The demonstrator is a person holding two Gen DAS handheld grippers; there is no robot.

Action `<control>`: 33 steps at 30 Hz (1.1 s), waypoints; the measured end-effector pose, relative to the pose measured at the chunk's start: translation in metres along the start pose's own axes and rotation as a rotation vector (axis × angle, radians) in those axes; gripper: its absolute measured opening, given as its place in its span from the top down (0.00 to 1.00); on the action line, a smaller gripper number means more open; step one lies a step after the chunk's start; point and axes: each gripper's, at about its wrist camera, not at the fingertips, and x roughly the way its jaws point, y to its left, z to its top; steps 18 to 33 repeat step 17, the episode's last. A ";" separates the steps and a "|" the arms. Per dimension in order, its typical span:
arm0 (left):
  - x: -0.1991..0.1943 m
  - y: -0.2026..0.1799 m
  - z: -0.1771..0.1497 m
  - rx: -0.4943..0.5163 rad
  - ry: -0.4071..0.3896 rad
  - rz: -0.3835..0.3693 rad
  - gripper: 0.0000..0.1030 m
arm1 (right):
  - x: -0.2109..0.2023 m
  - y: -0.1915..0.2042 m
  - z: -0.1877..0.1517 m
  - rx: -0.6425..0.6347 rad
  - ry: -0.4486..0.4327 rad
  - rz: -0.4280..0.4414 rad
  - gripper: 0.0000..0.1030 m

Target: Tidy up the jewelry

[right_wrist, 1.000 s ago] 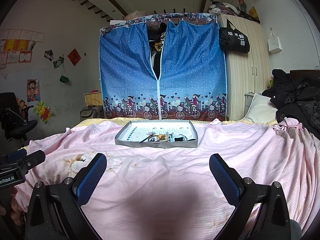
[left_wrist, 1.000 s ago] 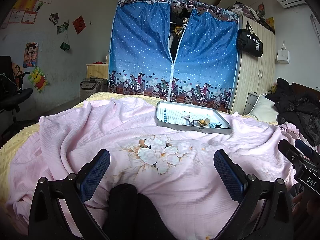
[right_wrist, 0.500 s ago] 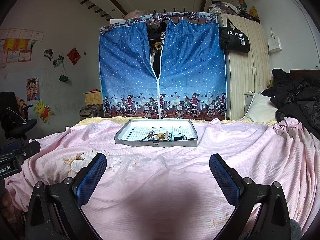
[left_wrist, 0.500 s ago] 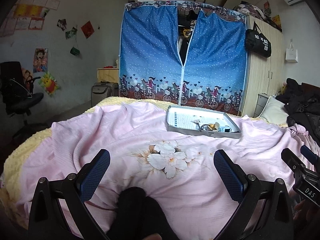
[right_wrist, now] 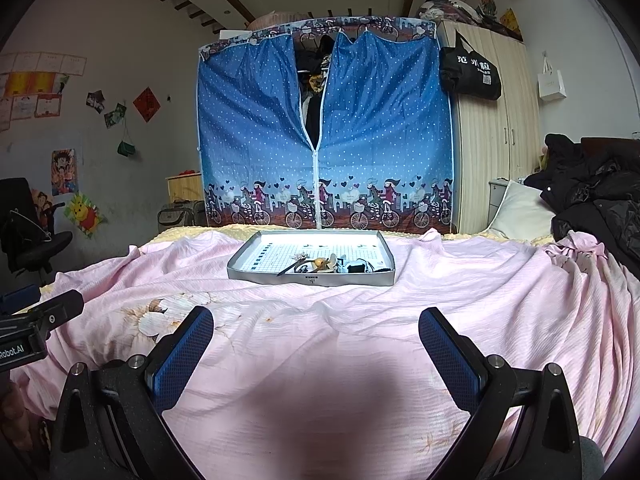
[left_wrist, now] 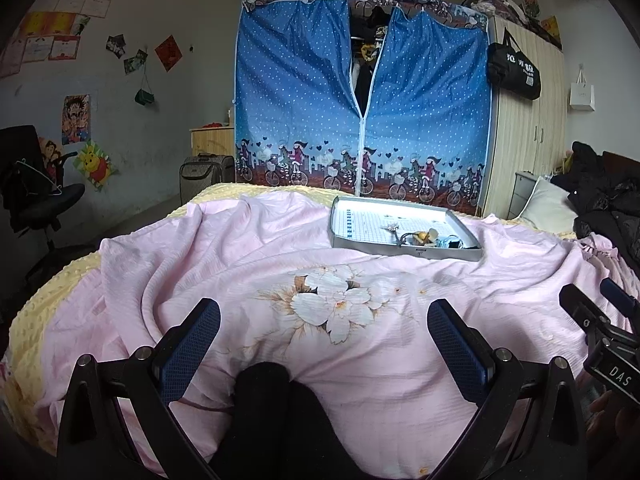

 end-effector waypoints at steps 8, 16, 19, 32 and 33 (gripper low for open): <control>0.001 0.003 0.000 -0.005 0.000 -0.009 0.01 | -0.001 0.001 -0.001 -0.001 0.004 -0.001 0.00; 0.001 0.001 -0.001 -0.002 -0.002 -0.003 0.01 | -0.001 0.001 0.000 -0.002 0.005 0.000 0.00; 0.001 0.001 -0.001 -0.004 0.003 0.002 0.01 | -0.001 0.001 0.000 -0.002 0.005 0.000 0.00; 0.001 0.001 -0.001 -0.004 0.003 0.002 0.01 | -0.001 0.001 0.000 -0.002 0.005 0.000 0.00; 0.001 0.001 -0.001 -0.004 0.003 0.002 0.01 | -0.001 0.001 0.000 -0.002 0.005 0.000 0.00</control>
